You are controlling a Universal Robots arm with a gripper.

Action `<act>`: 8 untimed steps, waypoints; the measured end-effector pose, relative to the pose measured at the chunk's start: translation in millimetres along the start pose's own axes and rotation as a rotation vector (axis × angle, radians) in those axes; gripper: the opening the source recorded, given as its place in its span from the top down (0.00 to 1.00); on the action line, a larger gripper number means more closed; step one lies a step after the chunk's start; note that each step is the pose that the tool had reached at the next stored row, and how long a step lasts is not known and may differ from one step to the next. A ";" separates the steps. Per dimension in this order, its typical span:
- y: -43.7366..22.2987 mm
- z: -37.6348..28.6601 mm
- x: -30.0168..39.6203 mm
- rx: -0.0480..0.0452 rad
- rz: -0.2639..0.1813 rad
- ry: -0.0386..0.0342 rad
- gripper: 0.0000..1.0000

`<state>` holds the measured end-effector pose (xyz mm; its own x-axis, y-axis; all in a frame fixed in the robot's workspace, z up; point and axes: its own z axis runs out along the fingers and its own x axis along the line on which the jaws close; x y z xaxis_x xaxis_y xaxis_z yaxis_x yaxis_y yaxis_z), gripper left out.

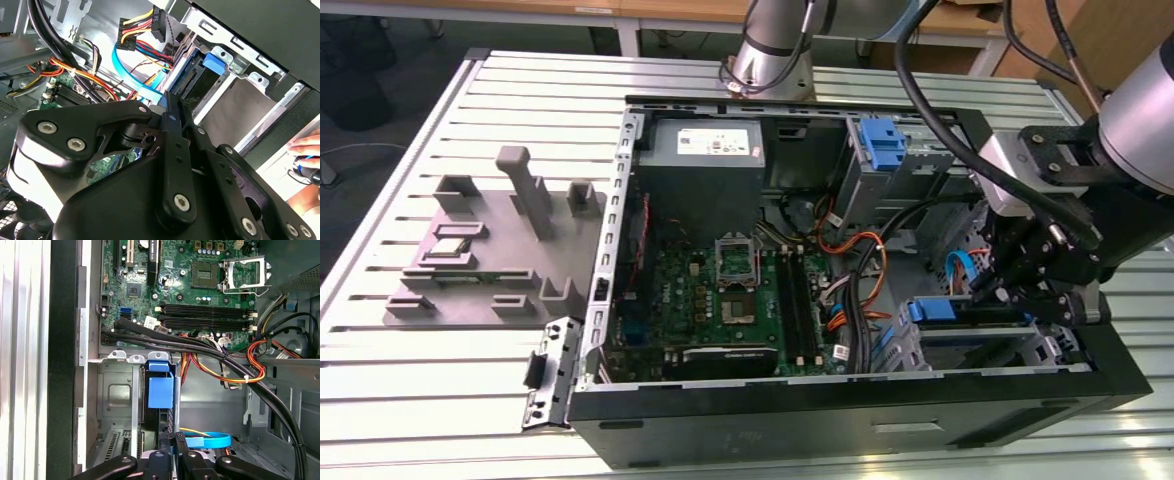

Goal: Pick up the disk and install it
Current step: 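Insert the first disk wire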

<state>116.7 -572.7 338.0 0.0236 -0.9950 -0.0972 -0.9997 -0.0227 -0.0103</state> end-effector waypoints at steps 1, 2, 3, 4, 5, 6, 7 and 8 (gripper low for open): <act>0.0 0.0 0.0 0.0000 0.000 -0.0001 0.84; 0.0 0.1 0.0 0.0000 0.000 0.0000 0.84; 0.0 0.4 0.0 0.0000 0.000 -0.0002 0.84; 0.0 0.7 0.0 0.0000 0.000 -0.0002 0.84; 0.0 0.8 0.1 0.0000 0.000 -0.0002 0.84; 0.0 0.8 0.1 0.0000 0.000 -0.0001 0.84; 0.0 0.8 0.1 0.0000 0.000 0.0000 0.84; 0.0 0.8 0.1 0.0000 0.000 0.0000 0.84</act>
<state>116.7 -572.7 337.2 0.0236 -0.9950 -0.0973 -0.9997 -0.0227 -0.0103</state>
